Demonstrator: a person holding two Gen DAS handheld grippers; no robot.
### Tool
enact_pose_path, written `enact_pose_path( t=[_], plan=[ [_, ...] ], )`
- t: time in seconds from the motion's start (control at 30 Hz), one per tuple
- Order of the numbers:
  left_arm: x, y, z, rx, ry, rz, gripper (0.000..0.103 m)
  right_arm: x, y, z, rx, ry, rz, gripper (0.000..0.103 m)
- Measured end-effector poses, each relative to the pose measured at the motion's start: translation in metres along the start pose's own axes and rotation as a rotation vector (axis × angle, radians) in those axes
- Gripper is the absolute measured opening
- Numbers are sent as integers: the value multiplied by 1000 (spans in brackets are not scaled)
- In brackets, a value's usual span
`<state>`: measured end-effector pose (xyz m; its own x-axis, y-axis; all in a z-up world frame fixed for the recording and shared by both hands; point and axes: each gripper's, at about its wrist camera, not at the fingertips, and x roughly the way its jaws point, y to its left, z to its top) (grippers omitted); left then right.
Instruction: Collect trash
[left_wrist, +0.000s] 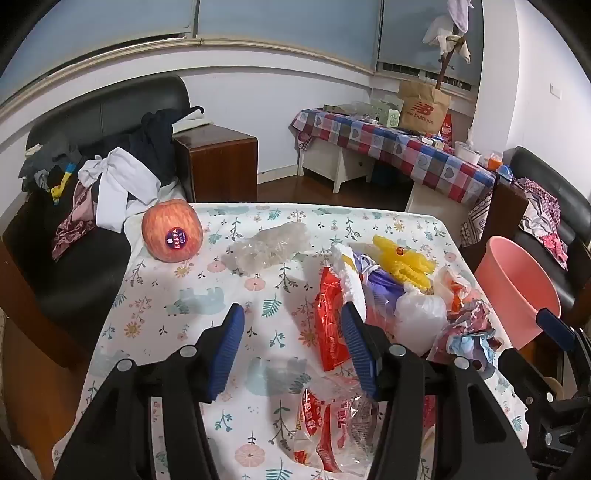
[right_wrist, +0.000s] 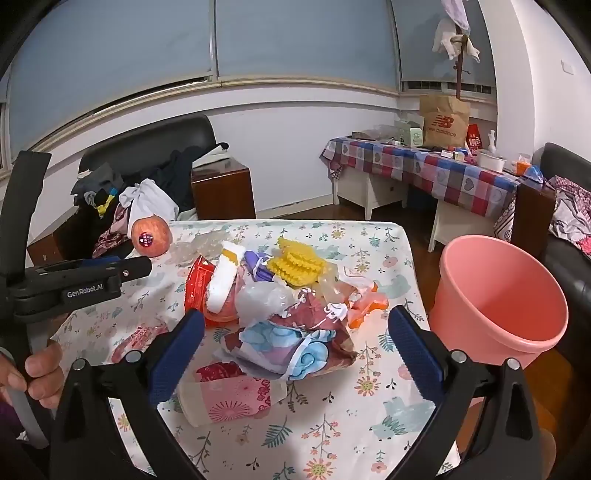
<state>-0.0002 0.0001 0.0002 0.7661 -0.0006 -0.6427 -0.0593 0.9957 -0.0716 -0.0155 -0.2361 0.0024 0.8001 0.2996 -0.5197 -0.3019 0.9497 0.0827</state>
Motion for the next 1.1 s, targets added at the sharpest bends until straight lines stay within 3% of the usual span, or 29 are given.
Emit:
enact_pose_path(
  t=[0.5,0.73,1.1],
  plan=[
    [0,0,0,5,1,3,54,-9,-11,-1,26,-58,-14,100],
    [0,0,0,5,1,3,54,-21,-12,8,54,-124,-66,100],
    [0,0,0,5,-1,3,54,-24,-23,5,93,-145,-97,100]
  ],
)
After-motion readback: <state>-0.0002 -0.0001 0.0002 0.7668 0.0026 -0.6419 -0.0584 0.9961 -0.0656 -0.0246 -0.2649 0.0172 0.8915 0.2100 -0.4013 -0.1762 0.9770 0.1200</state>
